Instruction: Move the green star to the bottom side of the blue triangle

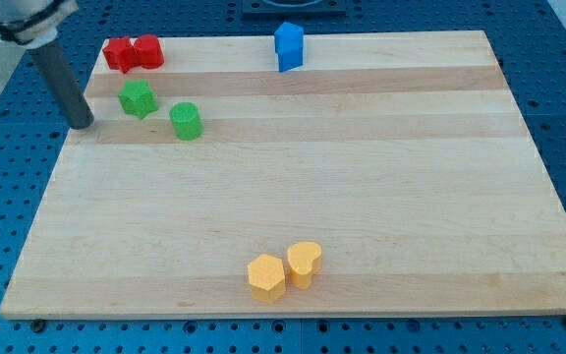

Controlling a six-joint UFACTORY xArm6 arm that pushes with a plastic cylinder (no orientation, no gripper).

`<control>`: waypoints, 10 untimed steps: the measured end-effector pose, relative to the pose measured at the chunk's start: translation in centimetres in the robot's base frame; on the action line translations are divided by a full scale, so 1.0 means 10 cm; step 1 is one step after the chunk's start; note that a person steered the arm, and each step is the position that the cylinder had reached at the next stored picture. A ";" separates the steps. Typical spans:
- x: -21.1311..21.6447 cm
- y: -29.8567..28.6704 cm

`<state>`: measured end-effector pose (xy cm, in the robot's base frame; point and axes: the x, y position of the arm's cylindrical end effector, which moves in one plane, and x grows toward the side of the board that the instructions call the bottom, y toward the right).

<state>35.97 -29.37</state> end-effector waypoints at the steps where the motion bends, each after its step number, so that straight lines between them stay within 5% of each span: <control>1: -0.31 0.30; 3: -0.34 1.65; 5: -0.19 1.14; 7: -0.04 1.86; 10: -0.44 2.56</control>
<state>31.61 -3.76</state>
